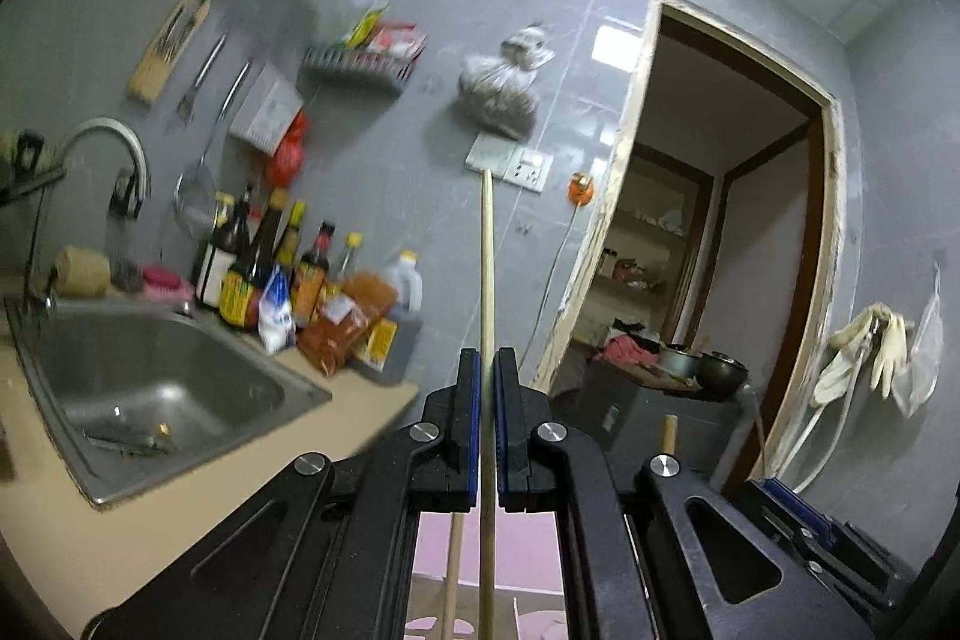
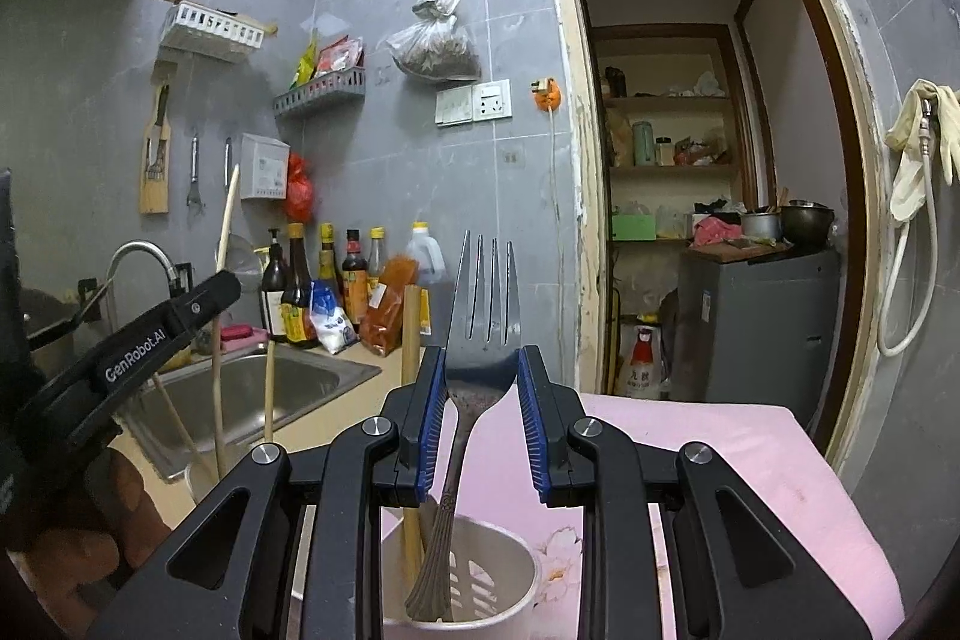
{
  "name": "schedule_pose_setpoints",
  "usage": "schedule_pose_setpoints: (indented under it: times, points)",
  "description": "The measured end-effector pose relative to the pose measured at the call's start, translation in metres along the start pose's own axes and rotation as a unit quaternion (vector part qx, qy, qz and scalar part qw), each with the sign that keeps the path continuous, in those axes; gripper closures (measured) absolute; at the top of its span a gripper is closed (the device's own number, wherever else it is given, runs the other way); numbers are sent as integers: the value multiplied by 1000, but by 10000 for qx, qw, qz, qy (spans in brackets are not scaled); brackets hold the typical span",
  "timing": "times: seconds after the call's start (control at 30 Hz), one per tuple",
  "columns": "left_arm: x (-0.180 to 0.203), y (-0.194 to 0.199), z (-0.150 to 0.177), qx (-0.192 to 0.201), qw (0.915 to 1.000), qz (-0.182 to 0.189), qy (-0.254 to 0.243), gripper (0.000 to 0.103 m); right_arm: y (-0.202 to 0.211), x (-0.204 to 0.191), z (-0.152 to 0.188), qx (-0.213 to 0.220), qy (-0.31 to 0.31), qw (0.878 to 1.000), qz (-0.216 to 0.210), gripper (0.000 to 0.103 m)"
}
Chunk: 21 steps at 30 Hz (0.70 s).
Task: Organize utensils
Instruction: 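Lift the chopstick and fork and drop both into the white caddy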
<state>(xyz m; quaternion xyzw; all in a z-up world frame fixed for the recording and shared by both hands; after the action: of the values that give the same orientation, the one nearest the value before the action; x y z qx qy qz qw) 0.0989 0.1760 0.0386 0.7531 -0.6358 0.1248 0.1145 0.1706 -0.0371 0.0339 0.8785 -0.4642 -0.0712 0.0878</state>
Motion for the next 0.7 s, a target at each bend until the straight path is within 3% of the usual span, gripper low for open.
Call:
schedule_pose_setpoints:
  times: [0.2,0.43,0.57,0.7]
  points:
    - [15,-2,15,155,9984,-76,-546,101,-1,1,7,-39,-54,10000,-59,81]
    - [10,-8,27,105,9974,-195,-692,101,-3,2,9,-33,-60,9999,-136,81]
    - [10,-7,34,-108,9970,-203,-744,101,-3,3,14,-105,-76,9998,-174,81]
    - [11,-6,46,-611,9946,-113,-835,100,-1,4,21,-310,-61,9991,-283,80]
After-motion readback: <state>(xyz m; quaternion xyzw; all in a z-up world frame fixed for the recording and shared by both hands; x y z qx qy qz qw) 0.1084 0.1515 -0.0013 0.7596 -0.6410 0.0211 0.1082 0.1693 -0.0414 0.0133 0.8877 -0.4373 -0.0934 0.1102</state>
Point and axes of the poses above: each gripper's, at about its wrist camera, not at the fingertips, and y roughly against the way its jaws point, x to its right, z to its underside, the point moved 5 cm from there along -y, roughly the way its jaws point, and after that the axes turned 4 degrees about -x, right-handed, at the moved point
